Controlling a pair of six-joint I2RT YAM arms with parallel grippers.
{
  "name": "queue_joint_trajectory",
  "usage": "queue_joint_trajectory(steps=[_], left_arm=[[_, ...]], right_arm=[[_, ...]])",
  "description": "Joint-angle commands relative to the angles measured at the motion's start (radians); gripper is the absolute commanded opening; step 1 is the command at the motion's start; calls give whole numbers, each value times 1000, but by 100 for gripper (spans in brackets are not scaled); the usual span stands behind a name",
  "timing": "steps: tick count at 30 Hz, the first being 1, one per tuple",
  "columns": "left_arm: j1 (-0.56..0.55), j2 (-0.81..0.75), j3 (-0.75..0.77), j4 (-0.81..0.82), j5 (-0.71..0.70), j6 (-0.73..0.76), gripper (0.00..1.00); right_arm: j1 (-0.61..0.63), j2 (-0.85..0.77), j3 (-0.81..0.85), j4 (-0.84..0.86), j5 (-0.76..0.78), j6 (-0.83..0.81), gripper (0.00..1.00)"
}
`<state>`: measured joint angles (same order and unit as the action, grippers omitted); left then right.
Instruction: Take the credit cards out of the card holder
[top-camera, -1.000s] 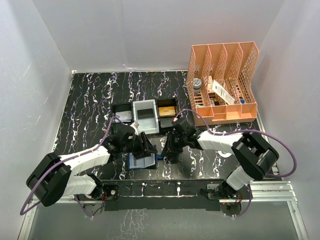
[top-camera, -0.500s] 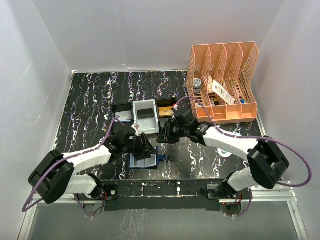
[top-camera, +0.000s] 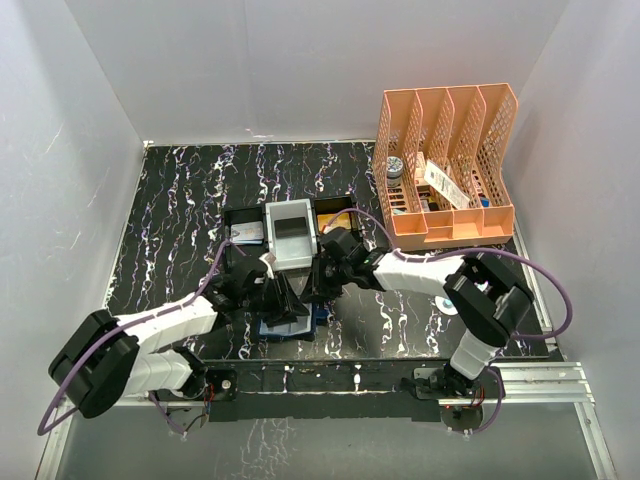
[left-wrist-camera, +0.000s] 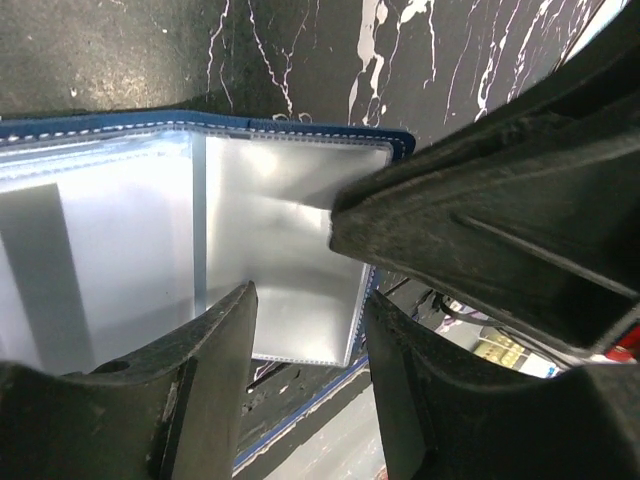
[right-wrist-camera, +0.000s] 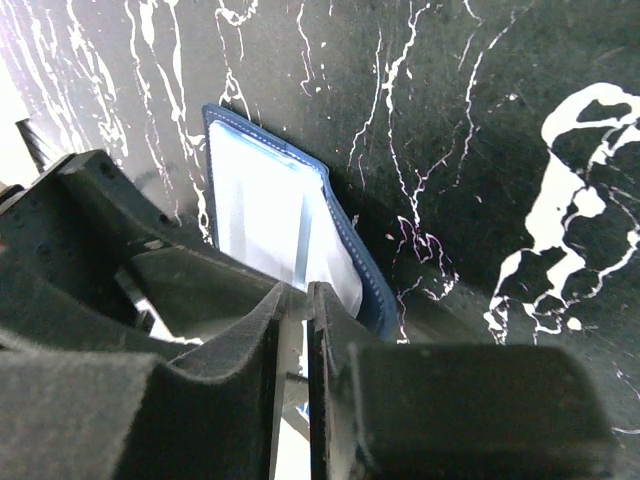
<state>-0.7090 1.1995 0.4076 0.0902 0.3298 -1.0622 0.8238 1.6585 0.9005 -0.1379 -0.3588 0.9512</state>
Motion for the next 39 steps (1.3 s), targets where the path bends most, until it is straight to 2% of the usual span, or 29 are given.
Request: queue_joint_trajectory(steps=[1,4,8,12,15,19,25,31,39], left_arm=[[-2,-77,21,-105,15,63,46],[-1,-127,78,-228,-46,106,47],[0,-244,190,-539,-288,147,57],[15,-276,228,-687,-455,135,60],[56,-215,223,-702,-436,141,59],[103,-180,197,-613,-334,164,54],[118,-202,126,-570,-324,135,42],[118,-248,9,-520,-274,74,35],[119,-331,-6,-594,-319,81,34]], right_arm=[[44,23,36,-9,74,-5,11],[63,22,-3,-13,129,11,11],[77,1,-19,-34,195,19,14],[93,-8,7,-52,234,6,15],[115,19,51,-82,259,3,17],[152,52,107,-115,294,15,21],[193,101,193,-163,354,45,25],[237,184,305,-260,412,52,36],[283,251,404,-372,511,64,57]])
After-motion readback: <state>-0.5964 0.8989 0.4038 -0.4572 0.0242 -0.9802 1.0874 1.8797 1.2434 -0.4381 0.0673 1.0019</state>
